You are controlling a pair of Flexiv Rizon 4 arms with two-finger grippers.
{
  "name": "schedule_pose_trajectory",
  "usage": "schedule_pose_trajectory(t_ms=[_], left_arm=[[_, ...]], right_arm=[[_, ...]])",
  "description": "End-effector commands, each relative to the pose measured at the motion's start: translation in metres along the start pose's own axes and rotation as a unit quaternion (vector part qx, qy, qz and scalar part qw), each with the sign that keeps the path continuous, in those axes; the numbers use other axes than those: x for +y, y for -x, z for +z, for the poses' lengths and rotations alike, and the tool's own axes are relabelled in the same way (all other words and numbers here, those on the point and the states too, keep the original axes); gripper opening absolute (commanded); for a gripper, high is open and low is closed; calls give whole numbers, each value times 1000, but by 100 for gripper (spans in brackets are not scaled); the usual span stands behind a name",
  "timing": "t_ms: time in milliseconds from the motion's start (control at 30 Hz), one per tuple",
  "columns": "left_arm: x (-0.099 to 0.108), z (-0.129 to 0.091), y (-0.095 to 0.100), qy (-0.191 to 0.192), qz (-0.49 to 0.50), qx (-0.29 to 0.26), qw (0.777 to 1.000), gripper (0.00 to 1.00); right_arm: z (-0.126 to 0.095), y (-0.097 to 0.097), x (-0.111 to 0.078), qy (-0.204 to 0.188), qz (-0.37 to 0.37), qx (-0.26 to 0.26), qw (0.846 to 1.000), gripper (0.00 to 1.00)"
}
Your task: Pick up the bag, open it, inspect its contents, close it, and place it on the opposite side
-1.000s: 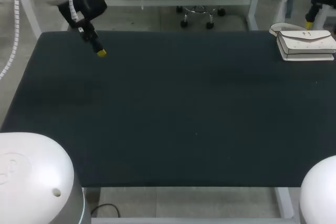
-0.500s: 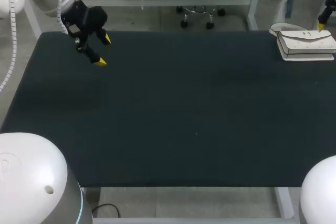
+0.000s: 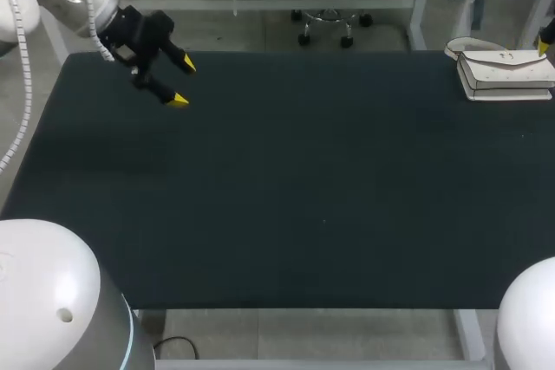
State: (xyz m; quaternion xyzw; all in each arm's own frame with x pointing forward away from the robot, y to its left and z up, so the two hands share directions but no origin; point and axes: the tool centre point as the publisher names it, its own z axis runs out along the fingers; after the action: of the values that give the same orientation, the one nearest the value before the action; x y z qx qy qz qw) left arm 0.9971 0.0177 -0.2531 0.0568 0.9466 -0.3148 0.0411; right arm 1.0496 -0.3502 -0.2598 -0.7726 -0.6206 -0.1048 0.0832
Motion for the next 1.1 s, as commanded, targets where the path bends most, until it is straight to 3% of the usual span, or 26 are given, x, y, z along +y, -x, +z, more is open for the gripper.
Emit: schedule_pose_trajectory(t_ms=[33, 533, 1100], left_arm=[[-2, 9, 3, -7, -2, 4, 1000, 100], [-5, 15, 5, -10, -5, 19, 1000, 100], [-5, 15, 5, -10, -5, 19, 1000, 100]], right_arm=[[3, 7, 10, -9, 2, 6, 1000, 100], [11, 33, 37, -15, -3, 24, 1000, 100], [41, 62, 67, -53, -1, 73, 996, 100]])
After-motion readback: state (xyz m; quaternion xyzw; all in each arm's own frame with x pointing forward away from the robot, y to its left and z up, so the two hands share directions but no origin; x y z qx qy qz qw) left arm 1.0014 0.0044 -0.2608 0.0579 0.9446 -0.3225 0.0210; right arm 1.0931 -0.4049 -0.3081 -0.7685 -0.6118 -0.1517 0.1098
